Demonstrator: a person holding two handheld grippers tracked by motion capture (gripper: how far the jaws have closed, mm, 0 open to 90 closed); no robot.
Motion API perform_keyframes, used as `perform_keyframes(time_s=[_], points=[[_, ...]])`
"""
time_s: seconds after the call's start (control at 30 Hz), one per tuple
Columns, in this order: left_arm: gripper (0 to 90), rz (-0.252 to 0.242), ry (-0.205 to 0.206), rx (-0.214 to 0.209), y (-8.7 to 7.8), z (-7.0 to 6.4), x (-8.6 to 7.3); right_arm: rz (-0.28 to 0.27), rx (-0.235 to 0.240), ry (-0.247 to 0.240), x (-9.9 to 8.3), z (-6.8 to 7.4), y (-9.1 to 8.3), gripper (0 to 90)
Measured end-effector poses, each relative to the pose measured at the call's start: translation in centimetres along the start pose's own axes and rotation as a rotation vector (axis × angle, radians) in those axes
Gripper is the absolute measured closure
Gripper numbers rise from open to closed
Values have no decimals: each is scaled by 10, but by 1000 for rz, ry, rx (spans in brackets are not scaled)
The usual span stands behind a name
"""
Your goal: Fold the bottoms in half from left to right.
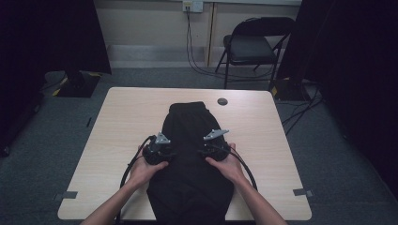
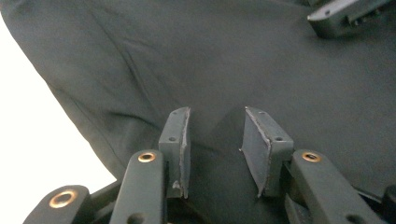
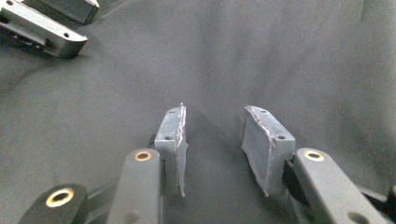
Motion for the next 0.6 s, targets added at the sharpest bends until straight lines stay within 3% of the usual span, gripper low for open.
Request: perform_keyframes(time_s=[0.13,0.2,0.27,0.37,0.43,0.6], points=[[578,40,35,-90,-14,-21,-4,22,28,-43,-18,13,-15,603],[572,8,56,-122,-19,-26,-5,36,48,-58,-26,19,-22,603],[551,-46,74,-100,-22,-22,0,28,64,-73,-35,24,-26,604],[549,-80,15,-41,-18,-5,9,36,94,-93,-41,32,-30,604],[550,-72,-1,-5,-12,3,8,37,106,-103,-45,36,-32,604],[537,-12,12,-19,-4,1,-2,53,137,-120,-53,44,-39,605]])
Point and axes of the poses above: each handheld gripper's, and its own axes: y roughly forward along the jaws, x roughly out of its top, z roughly to its left, the point moved 2 cm from there along y, roughly forward along the jaws, and after that the axes turned 14 degrees about y, right-handed, at the moved point
